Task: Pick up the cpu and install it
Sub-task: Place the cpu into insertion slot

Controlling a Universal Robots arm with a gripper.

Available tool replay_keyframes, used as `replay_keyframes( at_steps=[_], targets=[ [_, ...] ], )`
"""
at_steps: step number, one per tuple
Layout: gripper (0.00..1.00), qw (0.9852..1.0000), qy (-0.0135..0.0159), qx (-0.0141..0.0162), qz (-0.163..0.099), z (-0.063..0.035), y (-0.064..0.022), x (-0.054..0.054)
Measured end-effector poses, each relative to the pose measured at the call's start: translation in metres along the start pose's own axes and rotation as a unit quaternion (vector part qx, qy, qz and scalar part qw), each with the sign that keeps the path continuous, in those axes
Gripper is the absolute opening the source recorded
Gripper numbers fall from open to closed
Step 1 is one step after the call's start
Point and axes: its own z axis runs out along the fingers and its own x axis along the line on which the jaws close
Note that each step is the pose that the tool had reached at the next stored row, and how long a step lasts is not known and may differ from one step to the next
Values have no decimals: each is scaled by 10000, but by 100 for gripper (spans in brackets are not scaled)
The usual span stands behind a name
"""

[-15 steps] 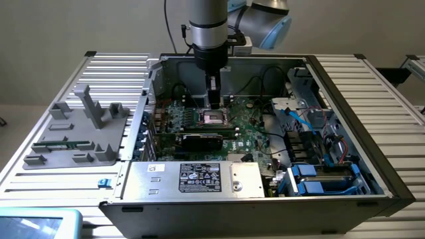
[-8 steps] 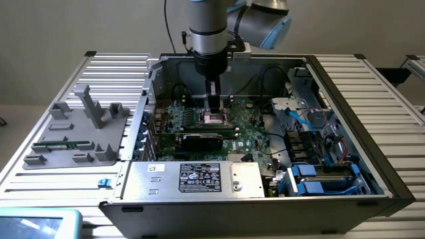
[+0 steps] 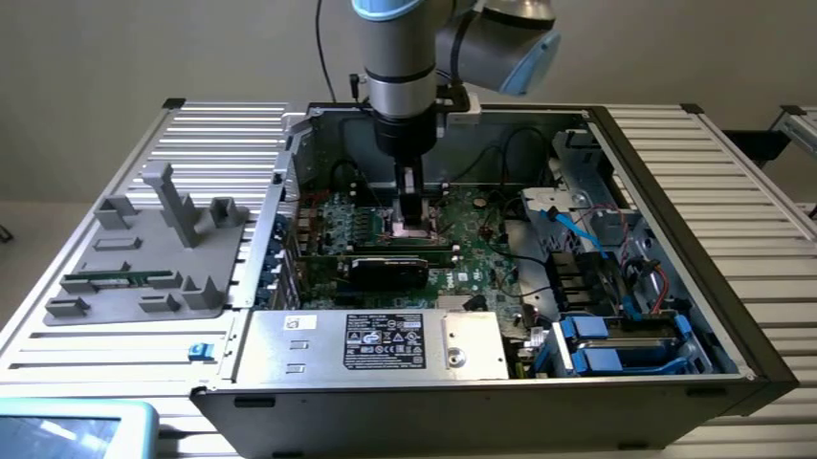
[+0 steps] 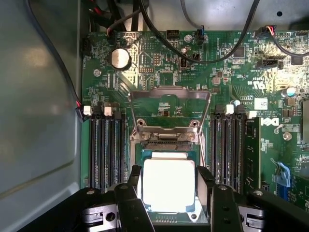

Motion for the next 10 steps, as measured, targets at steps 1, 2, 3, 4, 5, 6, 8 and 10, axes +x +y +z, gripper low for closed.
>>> replay_keyframes(
  at_steps=[1,2,3,4,5,6,8,10],
  targets=[
    [54,10000,0,0,0,19,-2,-2],
    [54,10000,0,0,0,37,-4,-4],
    [54,10000,0,0,0,52,-5,-6],
    [54,10000,0,0,0,66,-6,-7],
    [54,10000,0,0,0,82,-8,-8],
    [54,10000,0,0,0,87,-8,-9],
    [54,10000,0,0,0,86,-8,-9],
    [54,10000,0,0,0,89,-8,-8]
  ],
)
